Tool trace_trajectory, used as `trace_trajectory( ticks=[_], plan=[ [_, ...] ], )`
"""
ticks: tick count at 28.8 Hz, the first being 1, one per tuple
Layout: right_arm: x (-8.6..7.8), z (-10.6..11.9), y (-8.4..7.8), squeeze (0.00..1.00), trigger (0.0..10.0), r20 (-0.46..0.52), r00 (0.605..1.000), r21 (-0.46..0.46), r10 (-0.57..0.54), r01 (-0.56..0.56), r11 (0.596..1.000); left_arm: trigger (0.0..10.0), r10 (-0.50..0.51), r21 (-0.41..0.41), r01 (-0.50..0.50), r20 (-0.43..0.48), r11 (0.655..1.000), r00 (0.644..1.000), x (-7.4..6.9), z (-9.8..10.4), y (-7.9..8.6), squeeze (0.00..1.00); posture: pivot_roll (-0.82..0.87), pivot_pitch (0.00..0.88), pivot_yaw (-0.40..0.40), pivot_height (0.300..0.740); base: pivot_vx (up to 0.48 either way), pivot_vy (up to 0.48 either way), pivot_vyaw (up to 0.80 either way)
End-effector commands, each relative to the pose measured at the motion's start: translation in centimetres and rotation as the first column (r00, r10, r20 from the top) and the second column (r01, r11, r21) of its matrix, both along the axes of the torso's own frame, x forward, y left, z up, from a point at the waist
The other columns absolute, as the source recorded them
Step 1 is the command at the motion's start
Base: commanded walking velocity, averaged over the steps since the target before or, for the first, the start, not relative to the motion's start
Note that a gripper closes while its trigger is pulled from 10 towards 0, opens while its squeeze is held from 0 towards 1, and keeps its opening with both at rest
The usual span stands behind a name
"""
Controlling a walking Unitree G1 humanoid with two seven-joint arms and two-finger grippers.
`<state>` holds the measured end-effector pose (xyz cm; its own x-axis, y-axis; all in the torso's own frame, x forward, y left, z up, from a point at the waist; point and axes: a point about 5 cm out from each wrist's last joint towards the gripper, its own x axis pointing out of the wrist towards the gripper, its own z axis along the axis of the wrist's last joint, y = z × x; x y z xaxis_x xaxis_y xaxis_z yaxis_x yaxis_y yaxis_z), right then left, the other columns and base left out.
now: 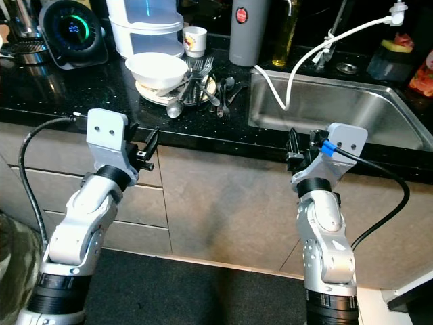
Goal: Kitchen organization
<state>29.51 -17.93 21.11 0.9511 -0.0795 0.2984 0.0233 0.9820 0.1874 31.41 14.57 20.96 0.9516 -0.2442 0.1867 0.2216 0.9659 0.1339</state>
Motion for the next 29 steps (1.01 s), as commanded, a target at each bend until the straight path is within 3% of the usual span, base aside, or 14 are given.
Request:
trace_trajectory(
  ticks=[1, 4, 9, 11, 17, 18, 29],
  plan=[
    [-0.2, 0.1, 0.0, 0.00, 10.0, 0.005, 1.000, -0.019, -0.009, 0.010, 1.000, 10.0, -0.044, -0.001, 0.044, -0.012, 0.999, 0.999, 0.1, 0.4, -0.1, 0.00, 0.03, 0.018, -0.051, 0.740, 0.000, 0.000, 0.00],
    [-0.2, -0.5, 0.0, 0.00, 10.0, -0.015, 1.000, -0.035, -0.016, 0.015, 0.999, 10.0, -0.025, 0.010, 0.025, -0.032, 1.000, 0.999, 0.3, -0.3, 0.3, 0.00, 0.01, 0.028, -0.041, 0.740, 0.000, 0.000, 0.00],
    [0.0, -0.6, -0.9, 0.00, 10.0, -0.014, 0.999, -0.025, -0.036, 0.036, 0.999, 10.0, -0.045, -0.003, 0.045, -0.029, 0.999, 0.999, 0.5, -0.5, -0.3, 0.00, 0.01, 0.000, -0.023, 0.740, 0.000, 0.000, 0.00],
    [0.2, -1.6, -1.2, 0.00, 10.0, -0.026, 0.998, -0.015, -0.051, 0.050, 0.999, 10.0, -0.061, 0.019, 0.062, -0.054, 0.998, 0.997, 0.3, -1.8, -0.8, 0.00, 0.04, 0.000, -0.034, 0.740, 0.000, 0.000, 0.00],
    [0.5, -3.0, -0.5, 0.00, 10.0, -0.078, 0.996, 0.011, -0.049, 0.050, 0.999, 10.0, -0.059, 0.055, 0.064, -0.080, 0.996, 0.995, -0.1, -2.7, -1.3, 0.00, 0.05, 0.000, -0.013, 0.740, 0.000, 0.000, 0.00],
    [0.4, -2.8, -0.4, 0.00, 10.0, -0.078, 0.996, 0.000, -0.046, 0.046, 0.999, 10.0, -0.048, 0.025, 0.051, -0.099, 0.998, 0.994, -0.3, -2.8, -1.3, 0.00, 0.04, 0.000, -0.003, 0.740, 0.000, 0.000, 0.00],
    [1.3, -1.2, 0.2, 0.00, 10.0, -0.021, 1.000, -0.015, -0.018, 0.018, 1.000, 10.0, -0.094, 0.013, 0.094, 0.008, 0.996, 0.996, 1.2, 0.1, -2.7, 0.00, 0.03, 0.021, -0.035, 0.740, 0.000, 0.000, 0.00]
  ],
)
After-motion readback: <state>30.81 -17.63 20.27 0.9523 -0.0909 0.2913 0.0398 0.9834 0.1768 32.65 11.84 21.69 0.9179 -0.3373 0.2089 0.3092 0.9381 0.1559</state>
